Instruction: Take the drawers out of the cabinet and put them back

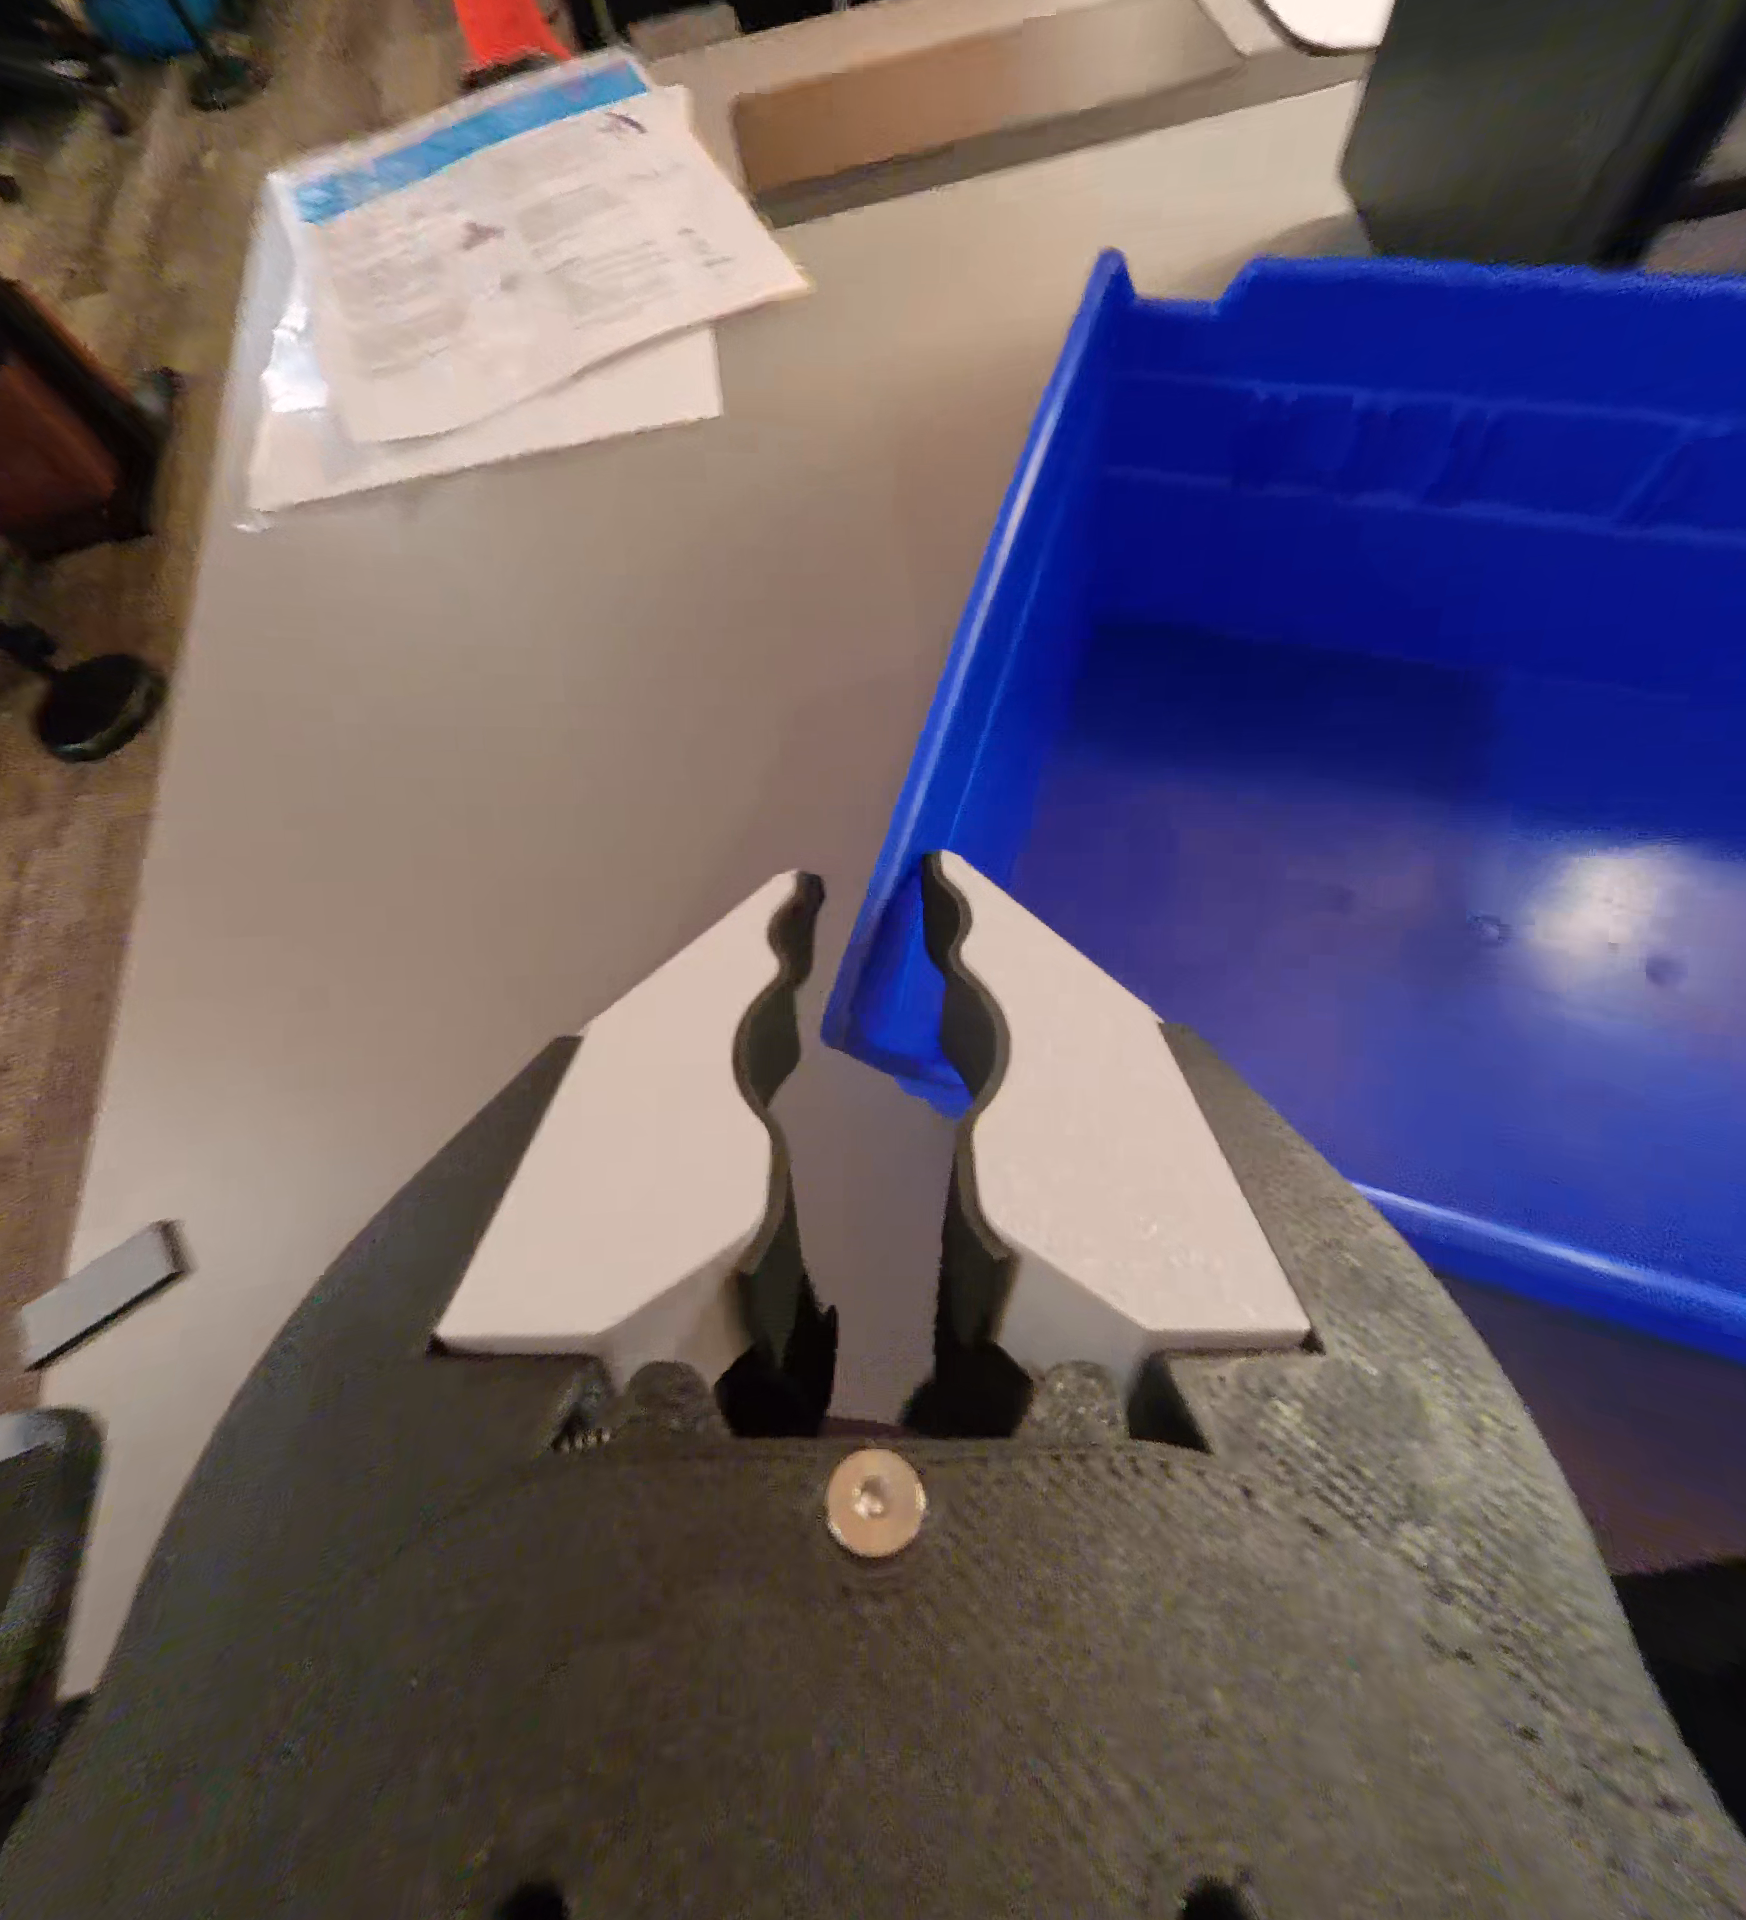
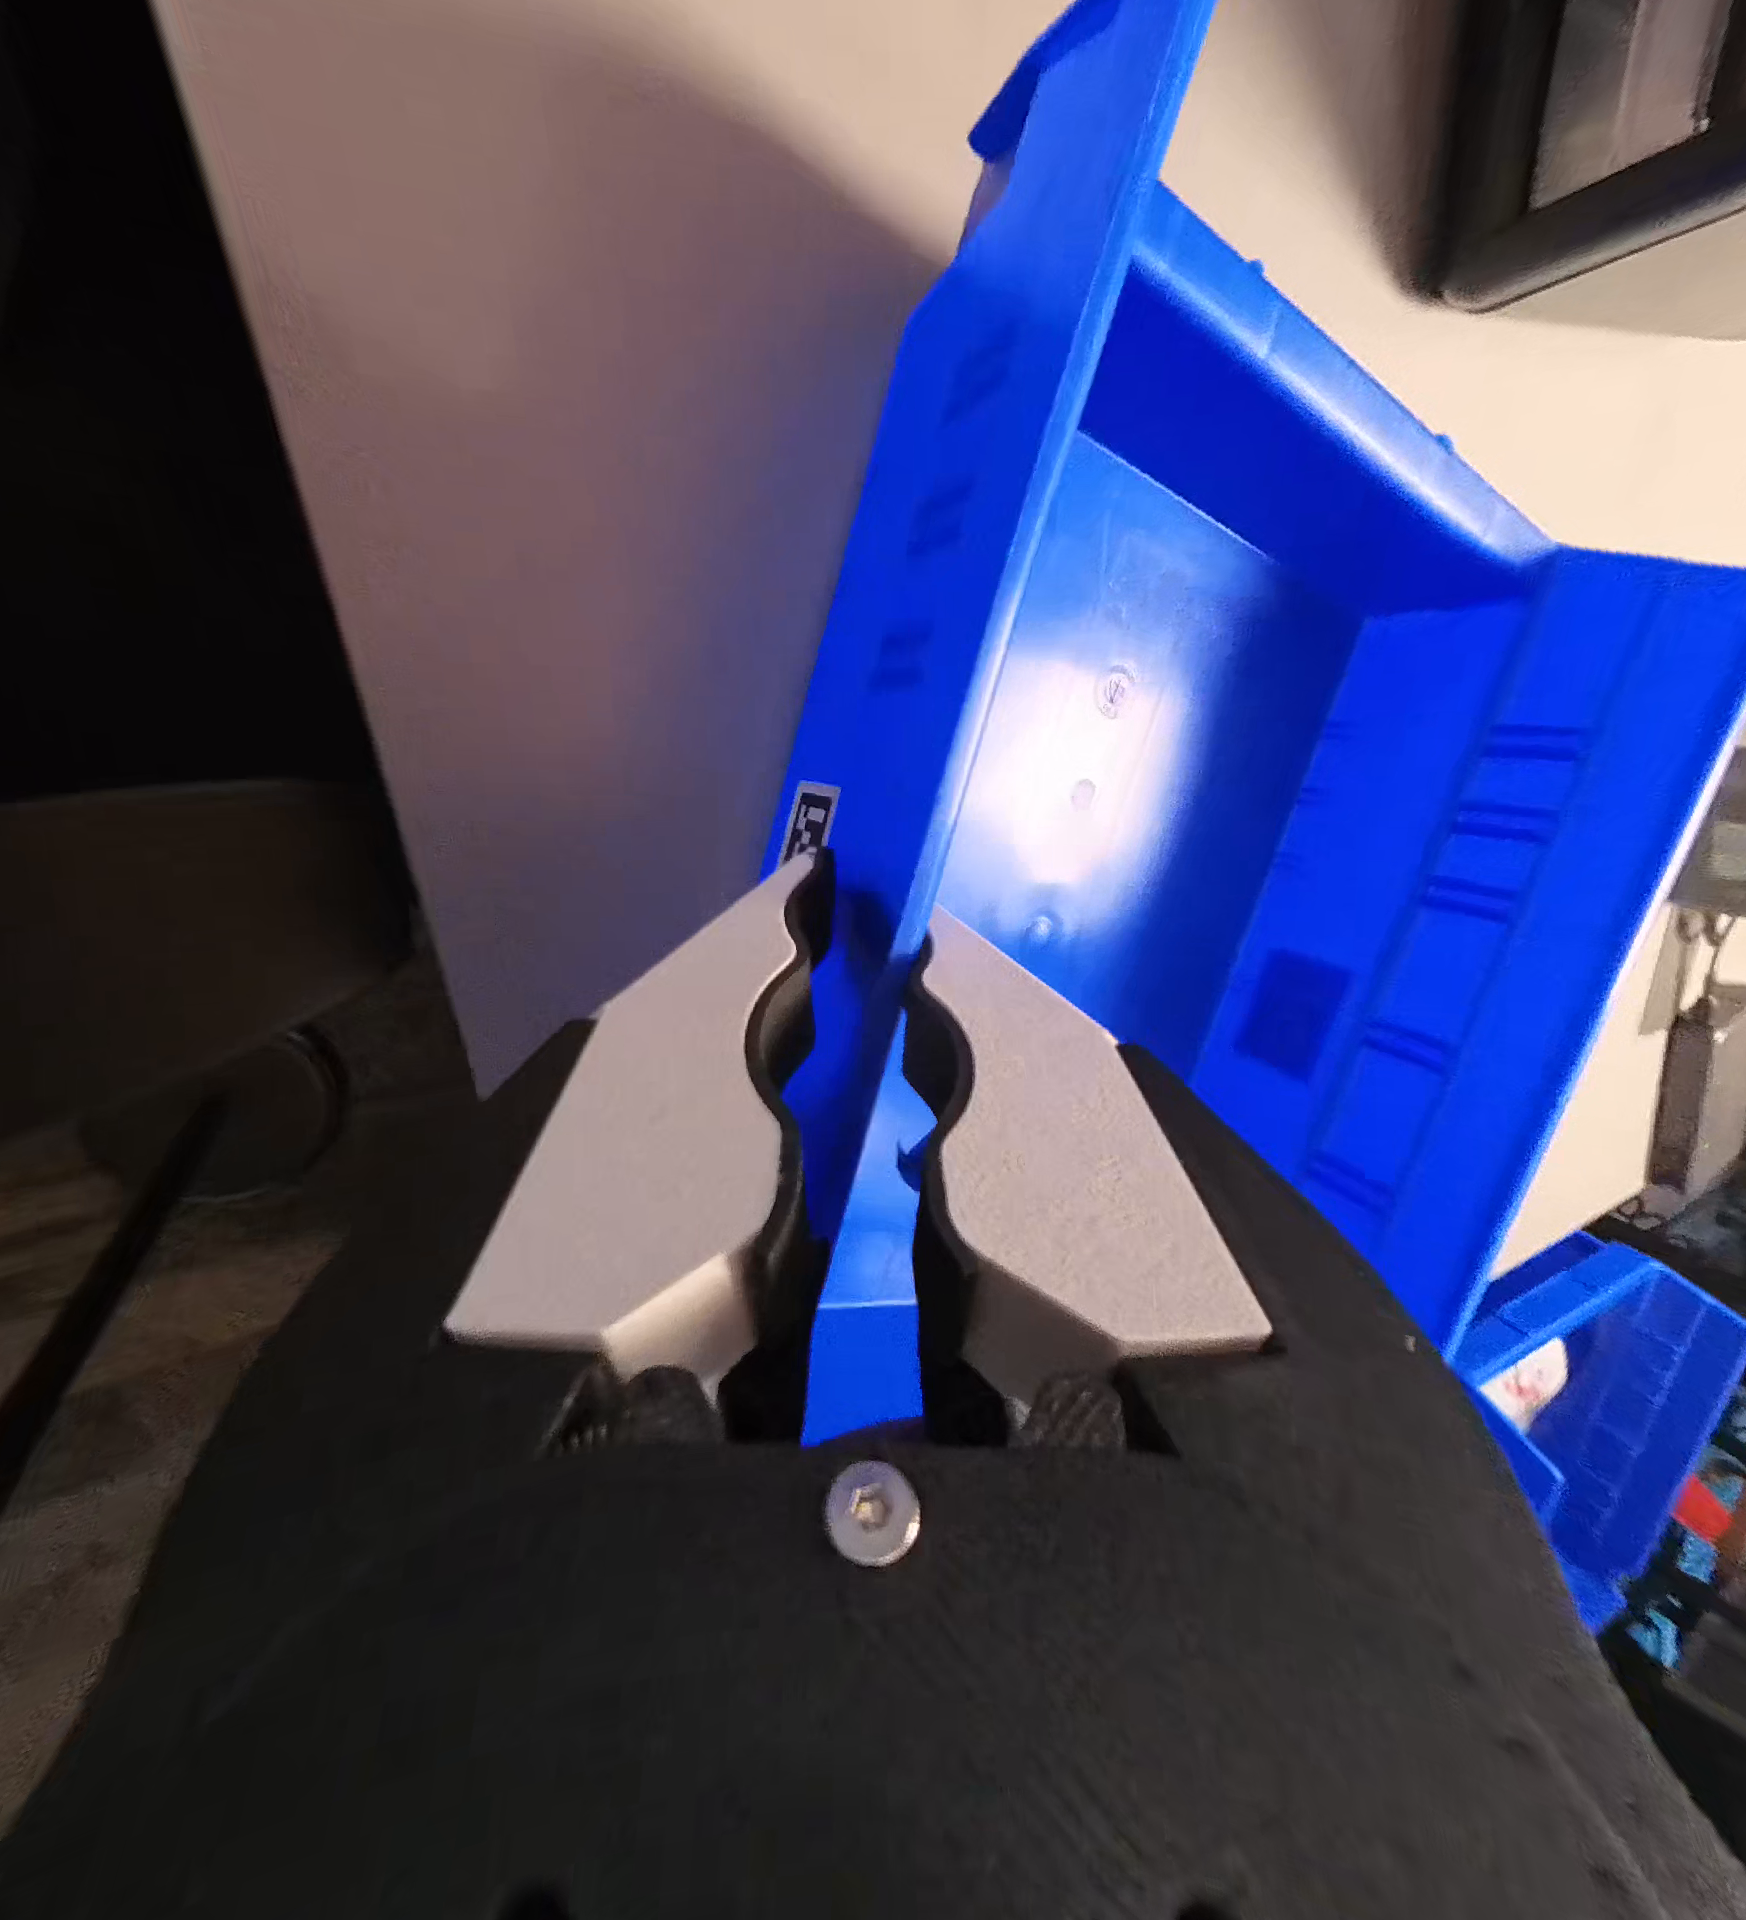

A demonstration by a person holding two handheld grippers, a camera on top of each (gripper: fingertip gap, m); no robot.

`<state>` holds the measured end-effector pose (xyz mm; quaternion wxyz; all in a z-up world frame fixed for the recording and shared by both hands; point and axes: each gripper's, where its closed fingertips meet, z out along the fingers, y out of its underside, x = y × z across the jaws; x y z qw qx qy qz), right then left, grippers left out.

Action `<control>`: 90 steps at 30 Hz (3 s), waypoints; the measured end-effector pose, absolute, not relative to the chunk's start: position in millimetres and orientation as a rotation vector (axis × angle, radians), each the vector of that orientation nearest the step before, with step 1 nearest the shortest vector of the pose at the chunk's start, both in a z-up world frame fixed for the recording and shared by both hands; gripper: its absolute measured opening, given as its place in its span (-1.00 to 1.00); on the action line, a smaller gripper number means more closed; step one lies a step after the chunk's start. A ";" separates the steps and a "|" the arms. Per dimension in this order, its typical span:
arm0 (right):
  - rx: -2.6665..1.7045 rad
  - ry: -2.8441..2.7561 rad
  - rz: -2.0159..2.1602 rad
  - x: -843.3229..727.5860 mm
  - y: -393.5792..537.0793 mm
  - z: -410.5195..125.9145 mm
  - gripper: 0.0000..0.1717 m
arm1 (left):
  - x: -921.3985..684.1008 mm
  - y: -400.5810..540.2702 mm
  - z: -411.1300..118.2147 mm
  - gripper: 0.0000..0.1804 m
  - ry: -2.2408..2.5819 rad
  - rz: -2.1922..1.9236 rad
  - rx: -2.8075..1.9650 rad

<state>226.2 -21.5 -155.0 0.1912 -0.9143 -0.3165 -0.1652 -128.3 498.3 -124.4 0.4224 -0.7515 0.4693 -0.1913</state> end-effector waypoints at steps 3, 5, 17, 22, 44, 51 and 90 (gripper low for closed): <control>-2.562 -0.823 -0.596 241.9 -16.8 -142.6 -0.66 | -130.8 492.6 -101.8 -0.53 1.085 -0.484 -1.828; -2.515 -0.688 -0.618 244.3 -11.2 -125.7 -0.50 | -128.3 465.2 -86.6 -0.42 1.069 -0.556 -1.772; -1.985 0.219 -0.552 195.3 31.6 -100.4 -0.24 | -113.1 291.2 -92.9 0.06 0.974 -0.718 -1.658; -1.957 0.316 -0.667 209.2 23.6 -109.9 -0.24 | -99.4 270.0 -103.7 0.22 1.010 -0.605 -1.644; -1.875 0.386 -0.811 219.2 -49.8 -98.5 -0.42 | -152.2 386.0 -145.6 -0.87 0.733 -0.383 -1.704; -2.176 0.393 -0.654 220.3 -107.6 -130.9 -0.52 | -163.7 393.8 -146.0 -0.90 0.718 -0.384 -1.709; -1.689 0.891 -0.796 311.9 -107.1 -133.4 -0.27 | -179.6 421.9 -146.6 -0.95 0.689 -0.340 -1.723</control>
